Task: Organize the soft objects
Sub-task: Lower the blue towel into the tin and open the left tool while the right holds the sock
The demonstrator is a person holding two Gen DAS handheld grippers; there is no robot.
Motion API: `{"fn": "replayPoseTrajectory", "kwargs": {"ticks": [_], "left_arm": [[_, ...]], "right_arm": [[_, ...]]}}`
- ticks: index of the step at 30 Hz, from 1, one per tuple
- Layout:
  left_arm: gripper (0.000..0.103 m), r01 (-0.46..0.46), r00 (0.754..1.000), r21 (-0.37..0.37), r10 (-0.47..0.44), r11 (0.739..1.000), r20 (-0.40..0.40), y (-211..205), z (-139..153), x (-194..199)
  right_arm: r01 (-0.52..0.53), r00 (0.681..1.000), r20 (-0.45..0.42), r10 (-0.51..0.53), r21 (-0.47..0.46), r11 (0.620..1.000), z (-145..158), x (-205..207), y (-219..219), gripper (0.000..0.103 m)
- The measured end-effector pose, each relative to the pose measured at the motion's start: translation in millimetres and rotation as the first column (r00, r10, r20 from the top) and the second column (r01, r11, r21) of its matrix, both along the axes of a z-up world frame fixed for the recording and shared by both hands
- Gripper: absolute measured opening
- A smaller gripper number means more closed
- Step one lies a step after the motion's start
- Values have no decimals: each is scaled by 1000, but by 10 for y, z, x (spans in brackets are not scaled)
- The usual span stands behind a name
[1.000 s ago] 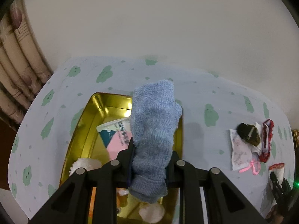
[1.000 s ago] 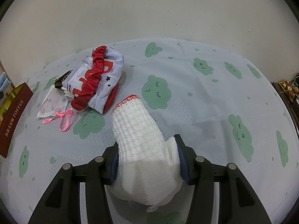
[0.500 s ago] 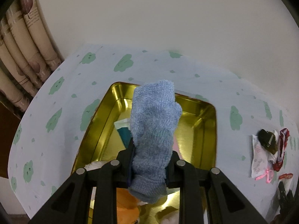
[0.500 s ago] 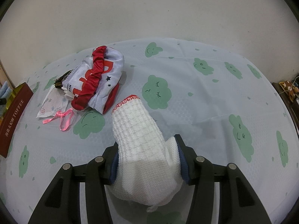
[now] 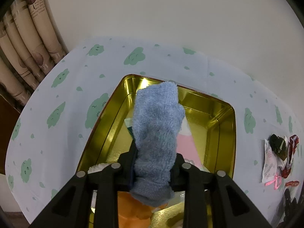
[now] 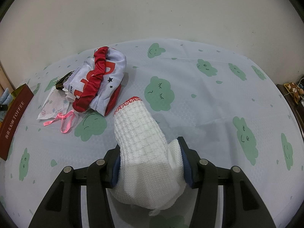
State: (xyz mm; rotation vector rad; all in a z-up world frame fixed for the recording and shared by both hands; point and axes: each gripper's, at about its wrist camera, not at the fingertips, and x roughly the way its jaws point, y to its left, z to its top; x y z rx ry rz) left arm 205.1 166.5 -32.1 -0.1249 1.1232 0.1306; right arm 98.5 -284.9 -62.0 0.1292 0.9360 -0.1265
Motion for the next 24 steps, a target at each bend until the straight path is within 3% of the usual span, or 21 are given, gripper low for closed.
{"fn": "replayPoseTrajectory", "kwargs": {"ticks": [5,8,9,12,17,24], "left_arm": [[41,-5,1000,-36,5,999,0,12,18,-8],[45,5,1000,-33,-5,999,7,-12,74,-20],[46,9,1000,-35,-9,999,14,-24,100,-28],[46,27,999,-44,-25,999,33,-52,193,-61],[47,39,998,-47,-36,998,56,-107,357,-146],[47,96,990,-19,-93,995,102,-248,548,-336]], "right_arm": [[-1,1000,0,1,0,1000,-2,0,1,50],[-9,1000,-2,9,1,1000,-7,5,21,57],[-20,1000,-5,20,3,1000,-15,13,42,63],[-37,999,-26,36,-70,997,-31,44,180,63],[-36,999,-24,35,-47,998,-26,34,165,64],[-46,999,-9,46,-69,997,-4,10,208,46]]}}
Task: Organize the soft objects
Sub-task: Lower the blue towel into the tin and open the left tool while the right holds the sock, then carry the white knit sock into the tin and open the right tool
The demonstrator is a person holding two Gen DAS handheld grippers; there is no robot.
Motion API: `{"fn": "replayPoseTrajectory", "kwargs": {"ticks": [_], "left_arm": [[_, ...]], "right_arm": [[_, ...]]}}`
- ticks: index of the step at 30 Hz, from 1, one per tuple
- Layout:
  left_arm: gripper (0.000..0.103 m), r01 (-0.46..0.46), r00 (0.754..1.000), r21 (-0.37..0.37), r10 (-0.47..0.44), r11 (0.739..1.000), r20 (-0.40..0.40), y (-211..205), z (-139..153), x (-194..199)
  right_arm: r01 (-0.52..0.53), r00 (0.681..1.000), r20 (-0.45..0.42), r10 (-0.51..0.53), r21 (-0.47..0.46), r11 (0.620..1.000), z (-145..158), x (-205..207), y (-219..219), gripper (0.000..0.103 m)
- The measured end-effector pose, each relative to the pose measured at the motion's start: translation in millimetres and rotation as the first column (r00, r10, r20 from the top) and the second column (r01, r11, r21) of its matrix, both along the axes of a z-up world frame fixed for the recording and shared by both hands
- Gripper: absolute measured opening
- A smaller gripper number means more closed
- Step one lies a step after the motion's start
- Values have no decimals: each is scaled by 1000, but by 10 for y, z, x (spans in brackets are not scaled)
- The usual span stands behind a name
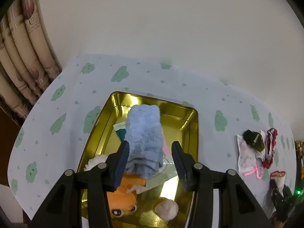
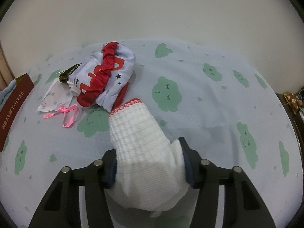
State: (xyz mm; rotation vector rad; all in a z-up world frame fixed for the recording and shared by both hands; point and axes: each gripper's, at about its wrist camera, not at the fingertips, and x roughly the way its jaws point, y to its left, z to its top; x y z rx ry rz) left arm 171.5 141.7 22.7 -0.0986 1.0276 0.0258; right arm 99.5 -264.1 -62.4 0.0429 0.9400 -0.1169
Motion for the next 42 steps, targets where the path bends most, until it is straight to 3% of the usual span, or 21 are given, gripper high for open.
{"fn": "replayPoseTrajectory", "kwargs": {"ticks": [11,21,26,32,42], "left_arm": [[47,17,1000,40,-17,999,12,112,14,-246],[47,-104,992,98,97,990,77,628,-42,-542],[48,-178,982,186,161,966,103,891,-117,-628],[48,-244,965,195,219,950,142,1091,-167,-753],[48,-229,965,226,190,947,183,1115,-204,-878]], "right_arm": [[-10,1000,6,10,-17,1000,7,-17,19,44],[-11,1000,5,11,-19,1000,9,-16,18,44],[-11,1000,5,11,-23,1000,9,-21,22,44],[-12,1000,2,12,-39,999,15,-49,24,44],[-13,1000,-4,13,-66,998,19,-34,53,44]]}}
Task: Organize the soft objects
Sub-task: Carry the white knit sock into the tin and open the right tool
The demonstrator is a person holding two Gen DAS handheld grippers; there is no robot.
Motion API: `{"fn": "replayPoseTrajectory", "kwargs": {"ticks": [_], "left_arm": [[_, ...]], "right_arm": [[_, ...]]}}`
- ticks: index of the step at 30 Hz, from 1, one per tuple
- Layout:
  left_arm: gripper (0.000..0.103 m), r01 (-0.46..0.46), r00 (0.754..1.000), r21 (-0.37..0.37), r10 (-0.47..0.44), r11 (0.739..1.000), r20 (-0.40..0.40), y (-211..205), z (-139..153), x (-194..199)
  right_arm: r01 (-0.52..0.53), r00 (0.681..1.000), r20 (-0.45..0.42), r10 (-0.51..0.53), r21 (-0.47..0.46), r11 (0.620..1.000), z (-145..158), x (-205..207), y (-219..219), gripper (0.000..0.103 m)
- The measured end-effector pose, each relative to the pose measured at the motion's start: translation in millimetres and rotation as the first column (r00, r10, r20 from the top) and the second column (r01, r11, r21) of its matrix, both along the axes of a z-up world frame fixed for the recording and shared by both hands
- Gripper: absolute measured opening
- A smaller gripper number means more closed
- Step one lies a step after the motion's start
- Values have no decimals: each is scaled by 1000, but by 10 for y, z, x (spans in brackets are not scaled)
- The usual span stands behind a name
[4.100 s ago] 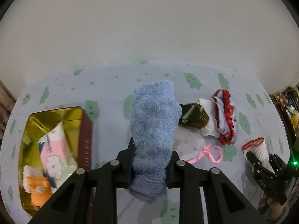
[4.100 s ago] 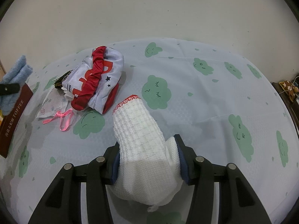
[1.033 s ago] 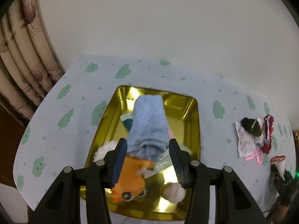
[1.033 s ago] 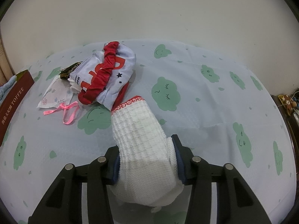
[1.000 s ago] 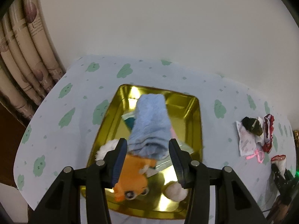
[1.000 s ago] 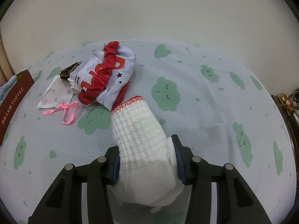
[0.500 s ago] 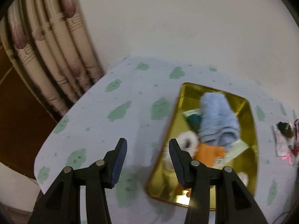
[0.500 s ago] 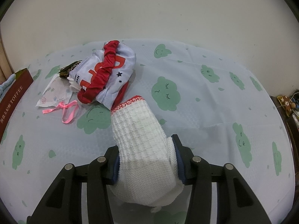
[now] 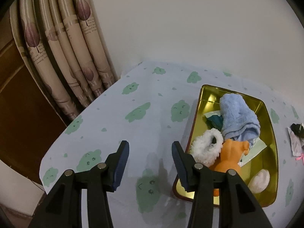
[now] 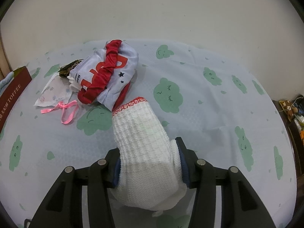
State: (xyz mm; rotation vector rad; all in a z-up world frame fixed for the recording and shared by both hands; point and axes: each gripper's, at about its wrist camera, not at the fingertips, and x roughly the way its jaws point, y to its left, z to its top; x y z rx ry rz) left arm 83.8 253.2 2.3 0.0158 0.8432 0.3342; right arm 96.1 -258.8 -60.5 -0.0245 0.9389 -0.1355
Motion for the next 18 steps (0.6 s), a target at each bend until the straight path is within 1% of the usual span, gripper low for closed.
{"fn": "replayPoseTrajectory", "kwargs": {"ticks": [2,4,6,7,8,9,11,14,18], "left_arm": [[48,10,1000,20,-10,1000,8,-9,1,-11],[48,-3,1000,54,1,999,26,-8,22,-20],[48,-17,999,67,14,998,43,7,41,-30],[50,-25,999,62,22,998,46,24,42,-31],[57,-30,999,49,28,998,44,43,37,-27],[59,-34,999,36,32,999,39,59,30,-19],[59,-42,999,21,41,999,33,89,23,-9],[60,-58,997,-18,58,998,49,147,43,-26],[60,-74,997,-76,75,994,10,243,-22,20]], "right_arm": [[-6,1000,4,6,-20,1000,12,-11,29,42],[-8,1000,2,8,-42,999,26,-14,61,39],[-4,1000,-4,4,-41,999,44,-7,76,37],[-1,1000,-4,1,-34,999,75,-8,86,36],[-1,1000,2,1,-32,999,106,-16,99,36],[-1,1000,5,2,-30,1000,125,-9,113,36],[0,1000,19,0,-20,1000,201,-13,155,36],[-5,999,33,4,24,1000,313,-21,227,36],[-50,998,44,47,53,997,433,-12,455,36]]}}
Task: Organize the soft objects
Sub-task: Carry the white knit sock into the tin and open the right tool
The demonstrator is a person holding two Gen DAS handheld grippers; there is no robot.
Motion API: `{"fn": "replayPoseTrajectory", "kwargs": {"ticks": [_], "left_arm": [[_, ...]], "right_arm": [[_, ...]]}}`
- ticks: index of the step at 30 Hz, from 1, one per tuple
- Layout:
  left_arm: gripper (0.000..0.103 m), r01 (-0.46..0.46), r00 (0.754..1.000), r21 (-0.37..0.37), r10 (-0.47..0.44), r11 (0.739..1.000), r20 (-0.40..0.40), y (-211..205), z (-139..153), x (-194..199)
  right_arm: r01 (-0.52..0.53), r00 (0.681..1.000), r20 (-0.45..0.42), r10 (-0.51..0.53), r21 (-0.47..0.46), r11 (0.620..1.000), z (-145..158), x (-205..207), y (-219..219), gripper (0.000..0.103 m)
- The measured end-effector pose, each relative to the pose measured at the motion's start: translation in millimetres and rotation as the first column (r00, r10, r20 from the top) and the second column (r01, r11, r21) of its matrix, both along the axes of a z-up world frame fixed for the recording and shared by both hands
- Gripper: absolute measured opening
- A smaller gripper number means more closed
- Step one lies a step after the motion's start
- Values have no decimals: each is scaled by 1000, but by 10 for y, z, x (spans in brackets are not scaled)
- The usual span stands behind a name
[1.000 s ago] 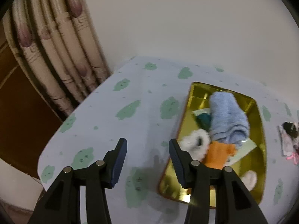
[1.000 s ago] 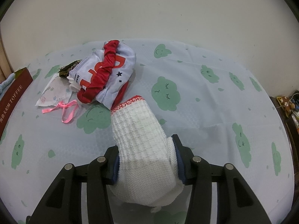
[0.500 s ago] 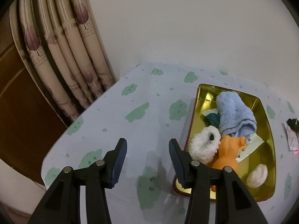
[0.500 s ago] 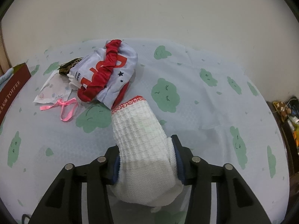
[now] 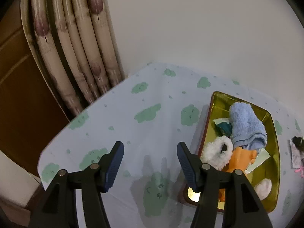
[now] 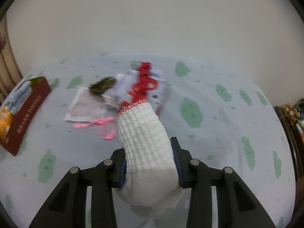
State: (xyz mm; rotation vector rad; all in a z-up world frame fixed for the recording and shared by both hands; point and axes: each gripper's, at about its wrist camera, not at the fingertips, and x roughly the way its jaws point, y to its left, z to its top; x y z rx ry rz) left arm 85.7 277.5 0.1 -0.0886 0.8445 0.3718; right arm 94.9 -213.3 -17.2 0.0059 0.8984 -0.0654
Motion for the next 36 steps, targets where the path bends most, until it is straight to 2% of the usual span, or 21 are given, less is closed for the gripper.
{"fn": "replayPoseTrajectory", "kwargs": {"ticks": [3,7,10,22,28,36], "left_arm": [[60,-12,1000,-52,12,999,-5,62,-26,1],[60,-32,999,-39,32,999,-5,77,-27,-2],[60,-35,999,-67,35,997,-10,104,-39,5],[60,-82,997,-124,80,989,-16,235,-63,4],[60,-87,996,-129,86,988,-15,259,-62,4],[60,-102,995,-135,100,986,-18,293,-54,3]], "right_arm": [[-43,999,1,43,21,999,56,38,202,36],[-114,993,-1,114,27,993,107,87,520,36],[-175,984,-4,175,31,984,140,133,809,36],[-415,910,20,414,59,908,361,245,2000,36],[-500,866,6,501,50,864,319,310,2578,36],[-558,828,-59,558,14,830,130,464,3011,36]]}}
